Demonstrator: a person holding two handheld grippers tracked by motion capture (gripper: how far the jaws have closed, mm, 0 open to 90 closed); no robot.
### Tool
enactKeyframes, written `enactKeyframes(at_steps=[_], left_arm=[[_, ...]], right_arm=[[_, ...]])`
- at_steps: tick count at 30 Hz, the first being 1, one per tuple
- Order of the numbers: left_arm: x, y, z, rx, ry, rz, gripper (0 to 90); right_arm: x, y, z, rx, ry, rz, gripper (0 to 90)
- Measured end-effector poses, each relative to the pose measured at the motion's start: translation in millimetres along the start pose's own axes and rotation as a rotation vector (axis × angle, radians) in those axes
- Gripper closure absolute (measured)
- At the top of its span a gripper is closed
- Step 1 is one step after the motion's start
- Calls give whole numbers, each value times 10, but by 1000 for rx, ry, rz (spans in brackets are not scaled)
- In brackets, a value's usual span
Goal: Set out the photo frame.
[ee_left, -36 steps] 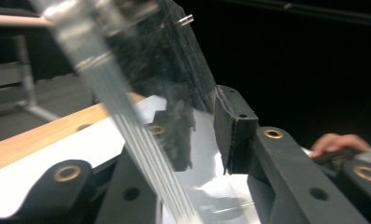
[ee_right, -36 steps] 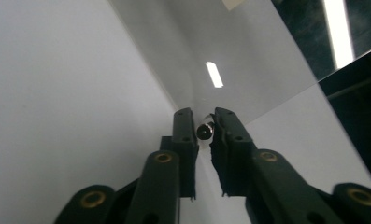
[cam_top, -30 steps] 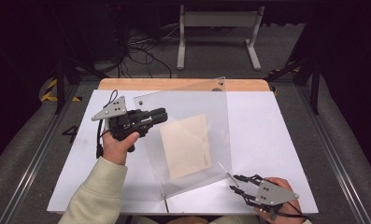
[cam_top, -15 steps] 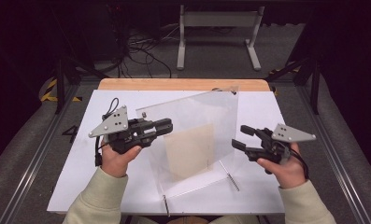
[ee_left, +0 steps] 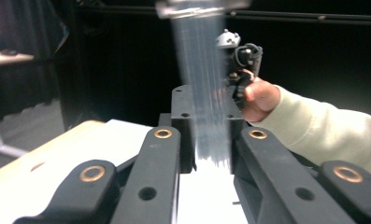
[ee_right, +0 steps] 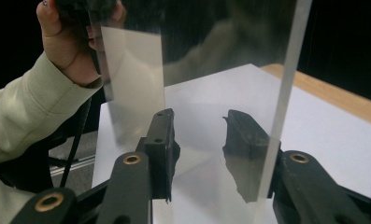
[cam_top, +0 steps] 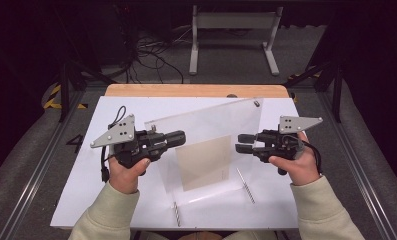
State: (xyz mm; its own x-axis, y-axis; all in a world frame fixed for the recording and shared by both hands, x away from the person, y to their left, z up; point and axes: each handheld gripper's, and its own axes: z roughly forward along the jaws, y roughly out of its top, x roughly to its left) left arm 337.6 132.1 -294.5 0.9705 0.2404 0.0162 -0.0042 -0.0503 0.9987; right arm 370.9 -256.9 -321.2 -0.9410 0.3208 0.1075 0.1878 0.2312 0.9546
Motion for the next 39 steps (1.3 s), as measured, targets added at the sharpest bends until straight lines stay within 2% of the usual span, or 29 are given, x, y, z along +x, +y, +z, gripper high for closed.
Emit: enactKeyframes(at_steps=[1, 2, 3, 4, 6, 9, 11, 12, 13, 14, 15, 17, 20, 21, 22, 23, 24, 25, 26, 27, 28, 29, 31, 33, 34, 38, 39], left_arm=[[-58, 49, 11, 6, 20, 50, 843], [-136, 118, 30, 28, 63, 135, 833], [-168, 147, 39, 29, 77, 152, 834], [-168, 147, 39, 29, 77, 152, 840], [-184, 193, 37, 16, 105, 130, 852], [-140, 164, 69, 21, 149, 113, 851], [-128, 128, 126, 42, 195, 139, 852], [-122, 110, 161, 52, 228, 163, 851], [-122, 110, 161, 52, 228, 163, 846], [-94, 100, 163, 22, 236, 140, 846], [-80, 96, 162, 15, 242, 131, 849], [-12, 65, 152, -12, 247, 117, 846], [-34, 29, 122, -14, 250, 130, 849], [-55, 14, 107, -10, 251, 139, 848], [-77, 2, 93, -5, 254, 144, 847], [-96, -7, 83, -2, 257, 144, 847], [-113, -21, 58, 8, 253, 145, 845], [-120, -32, 43, 13, 247, 142, 845], [-129, -49, 16, 15, 243, 141, 845], [-134, -58, 2, 13, 243, 142, 842], [-144, -64, 0, 21, 240, 140, 840], [-168, -67, 7, 41, 232, 154, 827], [-188, -76, 20, 50, 218, 153, 779], [-214, -92, 16, 52, 204, 155, 675], [-224, -99, 5, 59, 205, 160, 645], [-281, -167, -93, 114, 235, 186, 563], [-296, -204, -128, 149, 242, 190, 520]], right_arm=[[4, 58, -17, 0, 2, -18, 597], [-14, 153, -41, -8, -9, -64, 581], [-30, 198, -40, -6, -13, -87, 571], [-52, 243, -30, -3, -13, -112, 562], [-106, 323, 6, 2, -2, -138, 548], [-207, 406, 58, -31, 14, -184, 541], [-305, 443, 104, -46, 8, -202, 514], [-359, 447, 137, -32, 0, -216, 499], [-359, 447, 137, -32, 0, -216, 499], [-427, 436, 186, -21, -9, -225, 489], [-480, 432, 214, -44, 3, -216, 484], [-533, 458, 260, -51, -7, -211, 466], [-532, 430, 306, -85, -21, -225, 429], [-519, 405, 327, -100, -28, -218, 409], [-483, 368, 330, -104, -43, -189, 393], [-483, 368, 330, -104, -43, -189, 393], [-448, 307, 279, -118, -111, -157, 336], [-448, 307, 279, -118, -111, -157, 336], [-439, 277, 251, -120, -125, -137, 319], [-419, 218, 200, -112, -143, -108, 313], [-393, 147, 153, -130, -168, -107, 313], [-333, 1, 56, -148, -186, -83, 315], [-287, -109, -17, -153, -201, -66, 315], [-221, -249, -113, -150, -222, -39, 319], [-177, -326, -174, -143, -249, -34, 324], [-48, -532, -310, -103, -324, -8, 339], [-20, -567, -319, -64, -330, -2, 329]])
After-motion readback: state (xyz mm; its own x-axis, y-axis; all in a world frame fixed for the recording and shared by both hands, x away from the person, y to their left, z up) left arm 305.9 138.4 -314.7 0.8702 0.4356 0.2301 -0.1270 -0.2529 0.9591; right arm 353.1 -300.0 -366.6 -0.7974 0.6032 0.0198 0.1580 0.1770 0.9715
